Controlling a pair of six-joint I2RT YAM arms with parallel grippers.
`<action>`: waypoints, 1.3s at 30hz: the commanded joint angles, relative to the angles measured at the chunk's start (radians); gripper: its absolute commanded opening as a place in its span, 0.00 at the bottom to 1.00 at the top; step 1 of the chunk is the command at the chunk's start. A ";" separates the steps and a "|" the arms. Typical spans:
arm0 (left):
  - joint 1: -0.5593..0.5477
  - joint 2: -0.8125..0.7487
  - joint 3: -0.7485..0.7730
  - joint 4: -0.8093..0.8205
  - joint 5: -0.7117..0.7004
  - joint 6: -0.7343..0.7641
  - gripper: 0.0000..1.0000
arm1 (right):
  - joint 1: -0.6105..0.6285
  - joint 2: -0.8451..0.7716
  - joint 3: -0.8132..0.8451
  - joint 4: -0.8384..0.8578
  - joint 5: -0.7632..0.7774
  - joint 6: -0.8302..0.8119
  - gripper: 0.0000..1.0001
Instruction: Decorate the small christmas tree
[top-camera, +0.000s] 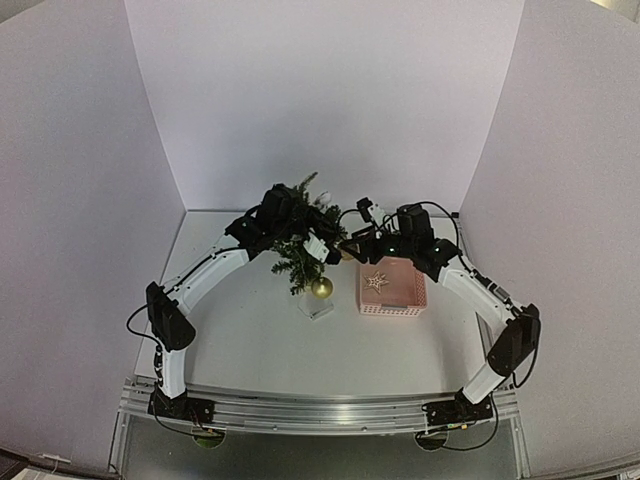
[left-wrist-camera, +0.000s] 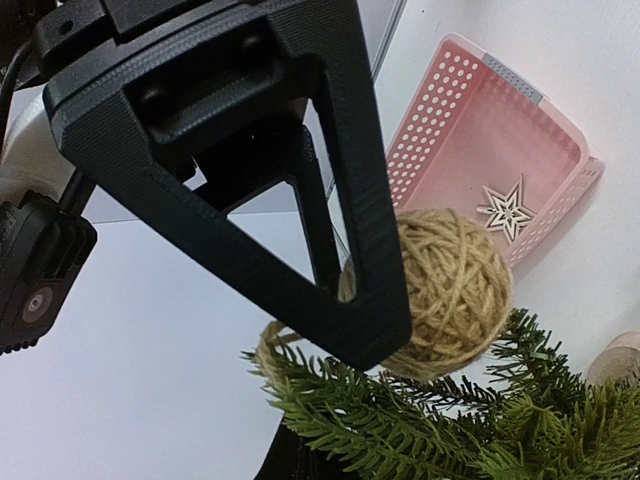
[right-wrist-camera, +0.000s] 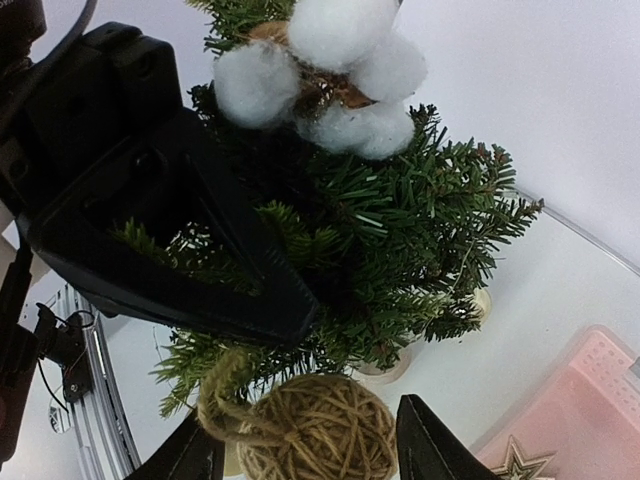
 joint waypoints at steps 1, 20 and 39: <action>0.003 -0.050 -0.023 0.013 0.017 0.004 0.00 | 0.003 0.011 0.050 0.033 -0.021 0.019 0.56; 0.005 -0.100 -0.061 0.050 0.005 -0.034 0.14 | 0.003 0.019 0.078 0.035 -0.057 0.033 0.57; 0.006 -0.123 -0.075 0.036 -0.003 -0.032 0.35 | 0.002 0.019 0.110 0.034 -0.086 0.054 0.62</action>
